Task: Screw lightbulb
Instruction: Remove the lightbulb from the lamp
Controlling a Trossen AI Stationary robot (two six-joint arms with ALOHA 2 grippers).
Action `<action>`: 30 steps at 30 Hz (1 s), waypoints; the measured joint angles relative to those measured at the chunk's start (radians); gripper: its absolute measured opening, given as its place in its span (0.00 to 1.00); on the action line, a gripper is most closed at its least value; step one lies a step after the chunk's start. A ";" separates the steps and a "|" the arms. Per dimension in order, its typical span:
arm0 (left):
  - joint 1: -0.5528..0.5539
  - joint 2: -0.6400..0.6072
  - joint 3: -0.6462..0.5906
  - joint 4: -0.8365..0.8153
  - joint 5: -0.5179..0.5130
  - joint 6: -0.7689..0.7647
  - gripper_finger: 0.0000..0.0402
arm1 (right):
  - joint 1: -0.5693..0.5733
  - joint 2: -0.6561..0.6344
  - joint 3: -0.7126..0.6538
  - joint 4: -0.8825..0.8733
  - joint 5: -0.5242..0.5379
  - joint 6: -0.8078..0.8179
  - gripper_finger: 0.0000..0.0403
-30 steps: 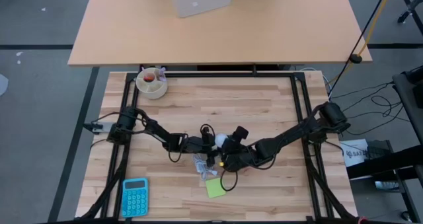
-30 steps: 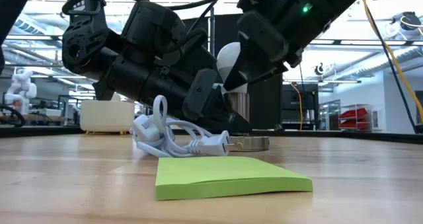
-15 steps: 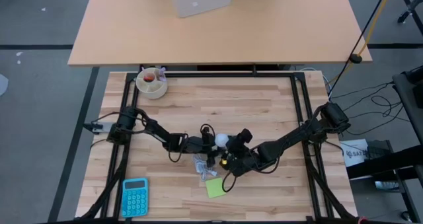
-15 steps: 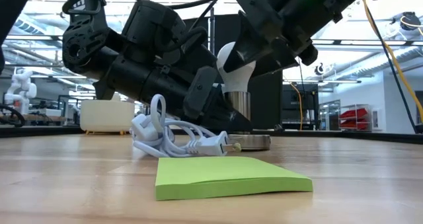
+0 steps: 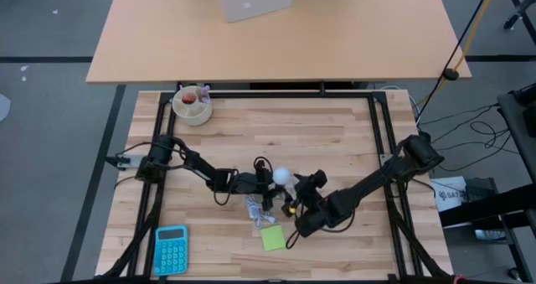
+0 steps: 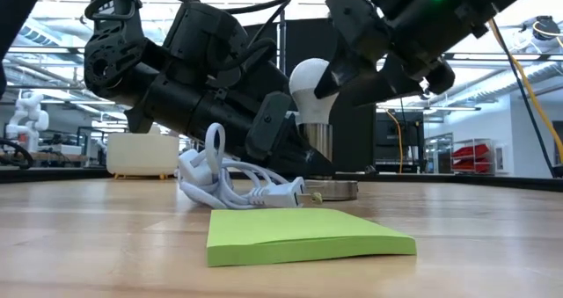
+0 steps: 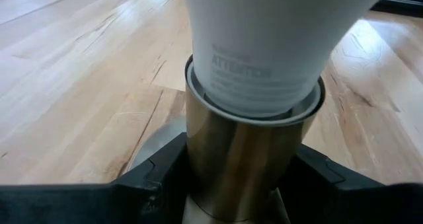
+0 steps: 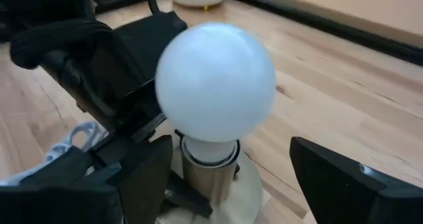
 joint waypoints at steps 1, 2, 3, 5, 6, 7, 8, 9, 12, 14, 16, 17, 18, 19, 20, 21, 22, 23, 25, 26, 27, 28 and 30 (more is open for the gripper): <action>0.000 0.000 0.000 0.000 0.000 0.000 0.47 | 0.006 0.010 0.000 0.005 0.019 0.006 0.74; 0.000 0.000 0.000 0.000 0.000 0.000 0.47 | 0.012 0.018 0.000 0.006 0.031 0.006 0.74; 0.000 0.000 0.000 0.000 0.000 0.000 0.47 | 0.016 0.028 0.000 0.010 0.039 0.004 0.74; 0.000 0.000 0.000 0.000 -0.005 0.000 0.47 | 0.016 0.040 -0.001 0.015 0.040 0.003 0.74; 0.000 0.000 0.000 0.000 -0.007 0.000 0.47 | 0.015 0.046 -0.001 0.026 0.040 0.000 0.74; 0.001 0.000 0.000 0.000 -0.008 -0.001 0.47 | 0.015 0.051 -0.001 0.039 0.040 -0.008 0.74; 0.002 0.000 0.000 0.000 -0.008 -0.003 0.47 | 0.015 0.057 -0.001 0.049 0.041 -0.023 0.74; 0.002 0.000 0.000 0.000 -0.008 -0.007 0.47 | 0.014 0.062 -0.001 0.061 0.046 -0.040 0.74; 0.002 0.000 0.000 0.000 -0.009 -0.009 0.47 | 0.007 0.071 -0.002 0.071 0.079 -0.046 0.74; 0.002 0.000 0.000 0.000 -0.011 -0.011 0.47 | 0.002 0.071 -0.002 0.072 0.105 -0.047 0.74; 0.003 0.000 0.000 0.002 -0.013 -0.023 0.47 | -0.002 0.071 -0.002 0.075 0.126 -0.049 0.74; 0.003 0.000 0.000 0.002 -0.013 -0.028 0.47 | -0.004 0.072 -0.002 0.082 0.135 -0.051 0.74; 0.003 0.000 0.000 0.003 -0.013 -0.029 0.47 | -0.005 0.072 -0.003 0.095 0.144 -0.055 0.74; 0.003 0.000 0.000 0.002 -0.013 -0.029 0.47 | -0.006 0.072 -0.003 0.110 0.146 -0.063 0.74; 0.003 0.000 0.000 0.002 -0.014 -0.029 0.47 | -0.007 0.072 -0.003 0.129 0.146 -0.079 0.74; 0.003 0.000 0.000 0.002 -0.015 -0.029 0.47 | -0.008 0.072 -0.003 0.148 0.145 -0.102 0.74; 0.003 0.000 0.000 0.002 -0.015 -0.029 0.47 | -0.009 0.072 -0.003 0.169 0.143 -0.125 0.74; 0.003 0.000 0.000 0.001 -0.015 -0.029 0.47 | -0.011 0.072 -0.003 0.195 0.140 -0.152 0.74; 0.003 0.000 -0.001 0.001 -0.023 -0.030 0.47 | -0.016 0.072 -0.003 0.253 0.133 -0.206 0.74; 0.003 0.000 -0.002 0.002 -0.033 -0.029 0.47 | -0.020 0.072 -0.004 0.274 0.133 -0.227 0.74; 0.003 0.000 -0.003 0.002 -0.041 -0.029 0.47 | -0.027 0.072 -0.004 0.288 0.132 -0.243 0.74; 0.003 0.000 -0.003 0.003 -0.049 -0.030 0.47 | -0.033 0.072 -0.005 0.299 0.131 -0.250 0.74; 0.005 0.000 -0.003 0.003 -0.060 -0.034 0.47 | -0.044 0.072 -0.005 0.308 0.129 -0.251 0.74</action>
